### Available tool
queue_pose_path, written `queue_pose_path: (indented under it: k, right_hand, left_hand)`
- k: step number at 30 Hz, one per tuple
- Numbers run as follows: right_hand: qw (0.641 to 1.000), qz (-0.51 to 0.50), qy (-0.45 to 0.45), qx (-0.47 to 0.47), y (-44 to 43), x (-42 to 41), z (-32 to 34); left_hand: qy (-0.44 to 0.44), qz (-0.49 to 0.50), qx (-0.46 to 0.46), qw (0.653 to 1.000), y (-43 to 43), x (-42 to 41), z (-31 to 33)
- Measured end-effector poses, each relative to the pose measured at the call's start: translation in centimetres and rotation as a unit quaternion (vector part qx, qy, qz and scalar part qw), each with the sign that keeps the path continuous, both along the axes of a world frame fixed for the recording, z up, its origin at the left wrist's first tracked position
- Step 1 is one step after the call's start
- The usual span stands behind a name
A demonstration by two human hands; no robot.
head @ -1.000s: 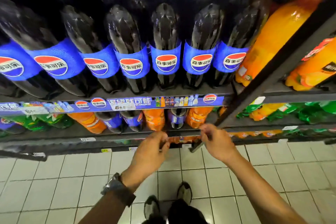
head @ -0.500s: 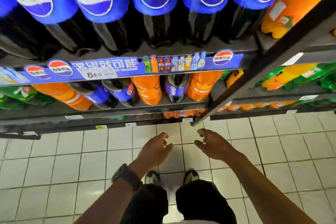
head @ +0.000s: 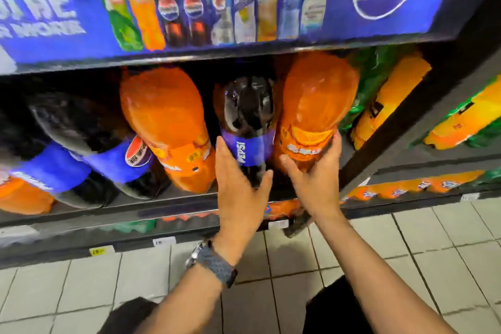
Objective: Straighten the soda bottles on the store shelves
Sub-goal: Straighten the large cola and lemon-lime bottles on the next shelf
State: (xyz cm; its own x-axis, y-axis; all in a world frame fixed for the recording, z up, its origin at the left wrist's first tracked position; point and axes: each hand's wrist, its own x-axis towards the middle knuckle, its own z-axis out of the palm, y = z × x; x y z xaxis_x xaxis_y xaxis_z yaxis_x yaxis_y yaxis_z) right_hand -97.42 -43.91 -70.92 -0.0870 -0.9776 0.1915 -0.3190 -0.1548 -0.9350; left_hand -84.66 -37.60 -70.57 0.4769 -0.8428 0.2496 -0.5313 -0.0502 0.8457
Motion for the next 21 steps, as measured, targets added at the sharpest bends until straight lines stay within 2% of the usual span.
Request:
queue_pose_path:
  k: [5, 7, 11, 17, 21]
  right_hand:
    - [0.99, -0.082, -0.01, -0.117, -2.3, 1.4, -5.3]
    - [0.985, -0.094, -0.013, -0.145, -3.2, 1.5, -5.9]
    - [0.981, -0.077, -0.032, -0.175, -3.6, 1.1, -7.0]
    - [0.985, -0.041, -0.018, -0.164, -3.9, 0.1, -7.2]
    - [0.989, -0.007, -0.04, -0.143, -3.7, -0.2, -6.9]
  left_hand:
    - [-0.04, 0.052, -0.126, 0.99, -3.2, -0.1, -4.9]
    - [-0.053, 0.071, -0.138, 0.986, -4.4, 0.1, -5.4]
    - [-0.015, 0.07, -0.184, 0.98, -4.6, 0.2, -6.2]
    - [-0.025, 0.006, -0.174, 0.984, -4.7, 2.7, -6.5]
    - [-0.021, -0.054, -0.154, 0.986, -4.0, 3.6, -5.6]
